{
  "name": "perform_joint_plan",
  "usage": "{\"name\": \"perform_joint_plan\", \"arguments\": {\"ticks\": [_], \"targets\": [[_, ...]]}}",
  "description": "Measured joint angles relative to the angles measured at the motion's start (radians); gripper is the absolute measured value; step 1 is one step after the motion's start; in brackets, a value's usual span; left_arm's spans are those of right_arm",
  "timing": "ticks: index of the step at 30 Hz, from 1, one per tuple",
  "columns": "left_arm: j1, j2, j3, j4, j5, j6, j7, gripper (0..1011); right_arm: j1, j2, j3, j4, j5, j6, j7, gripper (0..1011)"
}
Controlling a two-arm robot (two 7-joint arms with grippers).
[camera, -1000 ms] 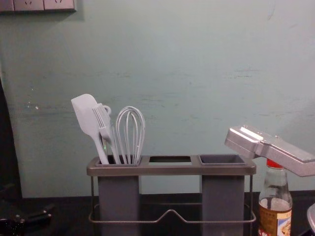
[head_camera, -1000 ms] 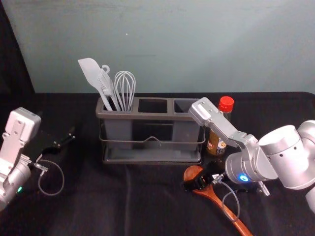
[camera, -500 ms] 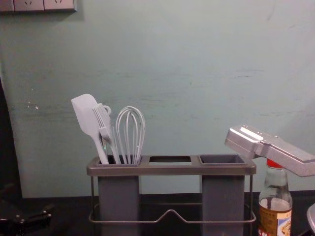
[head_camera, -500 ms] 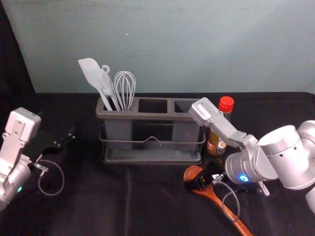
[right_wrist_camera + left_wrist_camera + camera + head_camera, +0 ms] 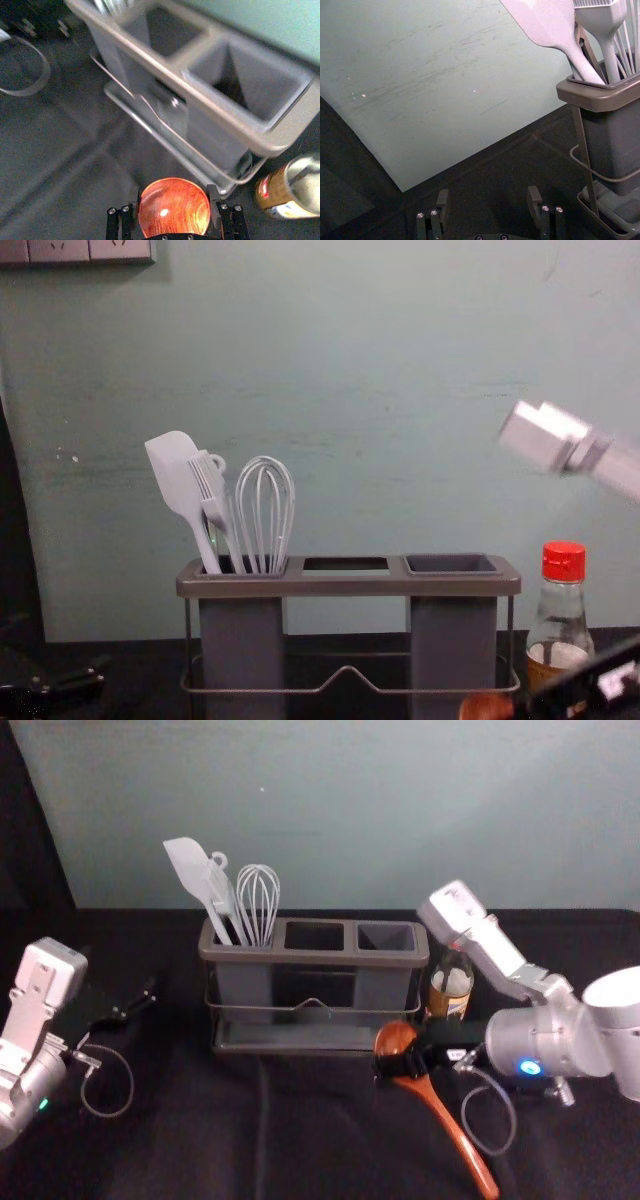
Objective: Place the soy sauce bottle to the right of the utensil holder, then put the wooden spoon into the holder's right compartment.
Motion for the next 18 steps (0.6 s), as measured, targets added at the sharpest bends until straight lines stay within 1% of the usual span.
{"name": "perform_joint_plan", "arguments": {"ticks": [2,3,4,5,6,7,8,9,14,16,18], "targets": [[0.0,0.0,0.0,0.0,0.0,0.0,0.0,1011,-0.015,0.012,0.022,-0.042,0.009,-0.016,0.001,830],[0.0,0.0,0.0,0.0,0.0,0.0,0.0,1011,-0.029,0.023,0.038,-0.082,0.016,-0.029,-0.001,830],[0.0,0.0,0.0,0.0,0.0,0.0,0.0,1011,-0.029,0.023,0.038,-0.082,0.016,-0.029,-0.001,830],[0.0,0.0,0.0,0.0,0.0,0.0,0.0,1011,-0.041,0.033,0.052,-0.118,0.02,-0.043,-0.004,830],[0.0,0.0,0.0,0.0,0.0,0.0,0.0,1011,-0.048,0.038,0.059,-0.136,0.022,-0.05,-0.009,830],[0.0,0.0,0.0,0.0,0.0,0.0,0.0,1011,-0.062,0.047,0.072,-0.175,0.024,-0.069,-0.018,830],[0.0,0.0,0.0,0.0,0.0,0.0,0.0,1011,-0.062,0.047,0.072,-0.175,0.024,-0.069,-0.018,830],[0.0,0.0,0.0,0.0,0.0,0.0,0.0,1012,-0.077,0.056,0.083,-0.212,0.024,-0.089,-0.029,830],[0.0,0.0,0.0,0.0,0.0,0.0,0.0,1011,-0.114,0.076,0.11,-0.315,0.013,-0.132,-0.072,830],[0.0,0.0,0.0,0.0,0.0,0.0,0.0,1011,-0.123,0.079,0.118,-0.334,0.007,-0.145,-0.083,830],[0.0,0.0,0.0,0.0,0.0,0.0,0.0,1011,-0.139,0.08,0.133,-0.36,-0.003,-0.174,-0.101,830]]}}
